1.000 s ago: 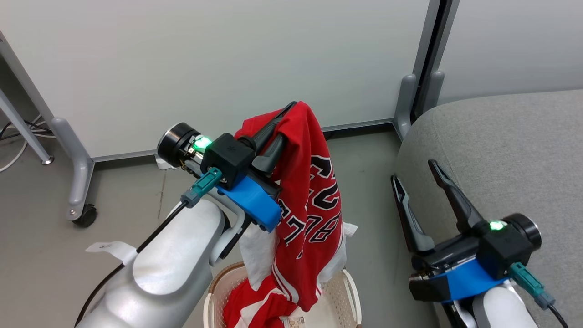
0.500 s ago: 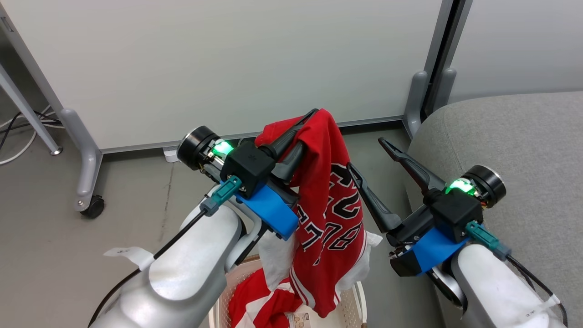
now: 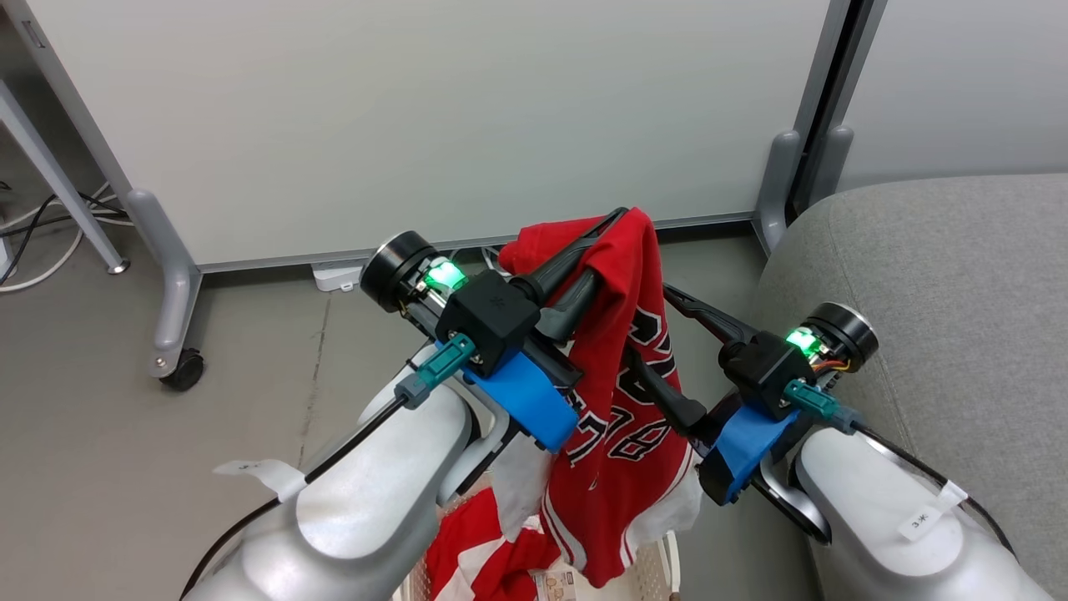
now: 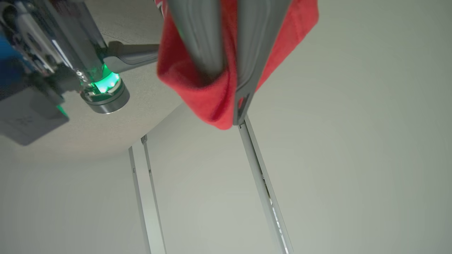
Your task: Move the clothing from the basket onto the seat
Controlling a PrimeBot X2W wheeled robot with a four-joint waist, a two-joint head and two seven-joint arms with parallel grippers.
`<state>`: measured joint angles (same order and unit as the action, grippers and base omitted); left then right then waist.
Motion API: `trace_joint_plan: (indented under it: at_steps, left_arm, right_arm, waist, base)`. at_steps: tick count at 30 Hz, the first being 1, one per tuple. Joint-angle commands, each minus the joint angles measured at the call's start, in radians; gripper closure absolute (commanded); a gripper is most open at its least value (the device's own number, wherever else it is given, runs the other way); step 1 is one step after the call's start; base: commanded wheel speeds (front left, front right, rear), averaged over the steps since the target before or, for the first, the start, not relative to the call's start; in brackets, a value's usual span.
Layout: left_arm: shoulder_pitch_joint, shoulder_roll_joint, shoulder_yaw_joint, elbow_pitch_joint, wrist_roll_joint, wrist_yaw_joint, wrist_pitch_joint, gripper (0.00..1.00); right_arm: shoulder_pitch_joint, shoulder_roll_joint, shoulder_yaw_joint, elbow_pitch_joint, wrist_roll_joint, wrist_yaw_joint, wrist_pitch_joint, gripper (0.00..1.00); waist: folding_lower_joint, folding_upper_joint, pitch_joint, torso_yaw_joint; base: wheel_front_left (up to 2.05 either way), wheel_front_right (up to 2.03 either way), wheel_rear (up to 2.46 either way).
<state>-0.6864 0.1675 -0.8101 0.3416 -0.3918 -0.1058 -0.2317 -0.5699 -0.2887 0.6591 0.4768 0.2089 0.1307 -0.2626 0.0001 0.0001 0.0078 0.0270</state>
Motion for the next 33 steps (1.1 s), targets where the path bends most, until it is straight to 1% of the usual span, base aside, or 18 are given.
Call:
trace_joint_plan:
  at_steps: [1, 7, 8, 9, 10, 18, 33]
  left_arm:
    - [-0.017, -0.003, 0.0, -0.007, -0.003, -0.001, -0.005, 1.0]
    - [-0.018, 0.001, -0.005, -0.027, -0.01, -0.002, -0.008, 1.0]
    - [-0.018, 0.003, -0.005, -0.029, -0.01, -0.002, -0.009, 1.0]
    - [-0.019, 0.005, -0.005, -0.031, -0.011, -0.001, -0.009, 1.0]
    - [-0.019, 0.006, -0.005, -0.032, -0.012, 0.0, -0.008, 1.0]
    - [-0.013, 0.014, -0.01, -0.034, -0.015, 0.008, -0.008, 1.0]
    - [-0.01, 0.025, -0.019, -0.027, -0.024, 0.015, -0.009, 1.0]
  right_arm:
    - [-0.023, 0.004, 0.01, 0.016, 0.015, 0.0, -0.003, 0.0]
    - [-0.042, 0.021, 0.035, 0.06, 0.049, 0.0, -0.003, 0.0]
    - [-0.042, 0.024, 0.042, 0.067, 0.058, 0.0, -0.003, 0.04]
    - [-0.045, 0.024, 0.046, 0.071, 0.06, 0.0, -0.003, 0.7]
    - [-0.048, 0.024, 0.048, 0.075, 0.065, 0.0, -0.003, 1.0]
    - [-0.047, 0.029, 0.05, 0.078, 0.089, 0.0, -0.003, 1.0]
    - [-0.018, 0.03, 0.036, 0.065, 0.093, 0.0, -0.003, 1.0]
  waist:
    - [-0.0001, -0.0001, 0.0, 0.002]
    - [-0.0001, -0.0001, -0.002, 0.011]
    - [-0.0001, -0.0001, -0.003, 0.012]
    - [-0.0001, -0.0001, -0.003, 0.013]
    - [-0.0001, -0.0001, -0.004, 0.014]
    - [-0.0001, -0.0001, -0.008, 0.015]
    - [-0.0001, -0.0001, -0.009, 0.008]
  base:
    - [0.0, 0.0, 0.0]
    - [0.0, 0.0, 0.0]
    - [0.0, 0.0, 0.0]
    - [0.0, 0.0, 0.0]
    - [0.0, 0.0, 0.0]
    - [0.0, 0.0, 0.0]
    - [0.0, 0.0, 0.0]
